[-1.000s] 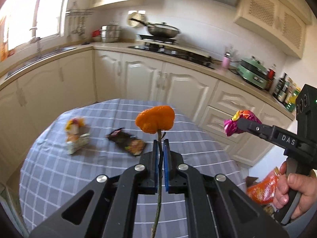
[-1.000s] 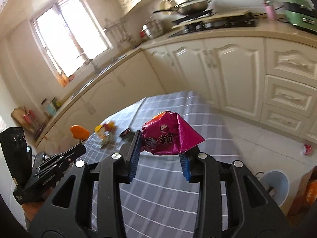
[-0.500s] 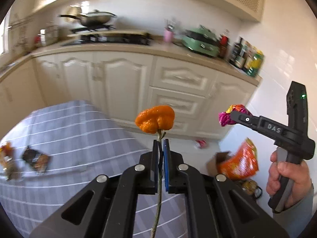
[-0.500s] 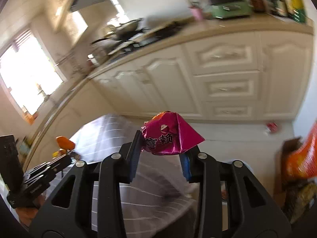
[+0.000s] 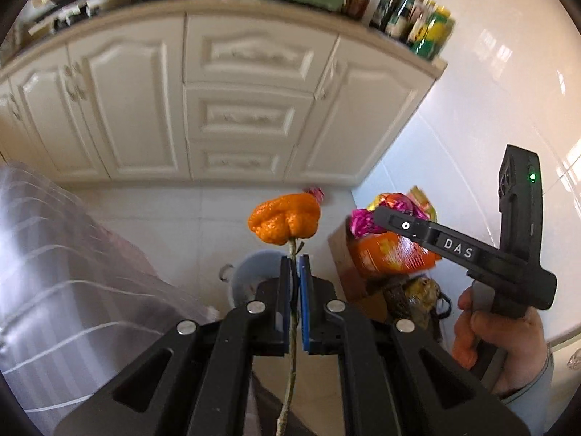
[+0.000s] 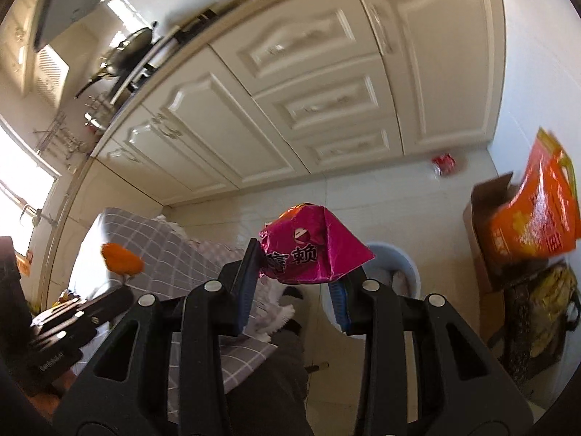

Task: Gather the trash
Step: 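Carry the flower and pink bag with both tools over the blue bin, then open both tools to drop the flower and pink bag into the bin, then move both tools back toward the wrappers on the table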

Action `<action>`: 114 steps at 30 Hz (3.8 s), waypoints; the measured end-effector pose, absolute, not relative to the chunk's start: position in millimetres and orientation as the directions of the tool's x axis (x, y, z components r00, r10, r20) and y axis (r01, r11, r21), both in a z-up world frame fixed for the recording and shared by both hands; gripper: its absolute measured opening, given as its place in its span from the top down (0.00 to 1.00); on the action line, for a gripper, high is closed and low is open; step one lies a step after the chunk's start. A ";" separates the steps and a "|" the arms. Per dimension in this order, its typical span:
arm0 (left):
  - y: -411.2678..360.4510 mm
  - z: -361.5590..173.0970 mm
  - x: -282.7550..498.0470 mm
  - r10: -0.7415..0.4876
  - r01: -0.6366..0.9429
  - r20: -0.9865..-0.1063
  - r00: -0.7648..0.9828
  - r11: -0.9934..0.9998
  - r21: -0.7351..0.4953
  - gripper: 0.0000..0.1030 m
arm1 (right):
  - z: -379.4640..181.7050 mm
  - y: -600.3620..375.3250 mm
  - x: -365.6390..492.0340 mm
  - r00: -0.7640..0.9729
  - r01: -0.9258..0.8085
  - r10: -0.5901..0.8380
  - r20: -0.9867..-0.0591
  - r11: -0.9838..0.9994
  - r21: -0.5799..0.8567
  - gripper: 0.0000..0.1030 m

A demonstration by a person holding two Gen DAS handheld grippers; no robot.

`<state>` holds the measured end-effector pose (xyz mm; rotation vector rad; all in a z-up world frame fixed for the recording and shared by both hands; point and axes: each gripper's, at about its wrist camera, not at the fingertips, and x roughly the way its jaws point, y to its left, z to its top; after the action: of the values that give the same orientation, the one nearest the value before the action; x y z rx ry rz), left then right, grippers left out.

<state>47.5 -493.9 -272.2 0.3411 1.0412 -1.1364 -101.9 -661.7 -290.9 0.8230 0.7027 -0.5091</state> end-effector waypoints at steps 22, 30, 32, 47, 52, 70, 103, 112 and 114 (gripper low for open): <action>-600.5 -384.0 78.8 -0.400 0.783 -0.899 -0.179 0.496 -0.377 0.69 | -385.3 -713.8 -87.5 0.610 0.736 -0.029 -0.792 0.390 0.553 0.37; -592.3 -370.2 91.9 -0.410 0.759 -0.909 -0.082 0.565 -0.323 0.21 | -383.6 -715.3 -97.5 0.586 0.771 -0.086 -0.806 0.364 0.522 0.06; -589.0 -362.2 91.5 -0.413 0.770 -0.909 -0.048 0.565 -0.297 0.15 | -380.0 -713.6 -98.9 0.580 0.775 -0.096 -0.809 0.370 0.512 0.06; -538.4 -277.8 71.1 -0.512 0.834 -0.851 0.113 0.514 -0.198 0.13 | -313.8 -684.4 -96.9 0.622 0.743 -0.171 -0.764 0.437 0.507 0.06; -504.6 -238.8 67.3 -0.572 0.847 -0.801 0.178 0.504 -0.171 0.13 | -278.7 -663.6 -89.8 0.650 0.712 -0.195 -0.735 0.495 0.499 0.06; -368.3 -136.0 84.5 -0.663 0.802 -0.637 0.394 0.586 -0.114 0.13 | -163.3 -565.0 -41.7 0.776 0.531 -0.186 -0.603 0.709 0.464 0.06; -77.7 -151.9 160.9 -0.396 0.415 -0.570 0.719 0.904 -0.105 0.07 | -143.2 -329.5 125.6 0.757 0.043 0.166 -0.631 0.952 0.303 0.06; -45.9 -204.0 204.9 -0.296 0.312 -0.650 0.700 0.945 -0.095 0.07 | -182.3 -300.9 168.6 0.677 -0.019 0.203 -0.707 0.966 0.259 0.06; -41.7 -213.4 215.1 -0.279 0.299 -0.661 0.697 0.950 -0.085 0.07 | -190.6 -297.1 177.6 0.661 -0.029 0.204 -0.722 0.969 0.247 0.06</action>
<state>215.1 -41.7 -213.4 0.0300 0.7324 -0.3223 177.6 -297.1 -190.6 0.2217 0.8402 0.1331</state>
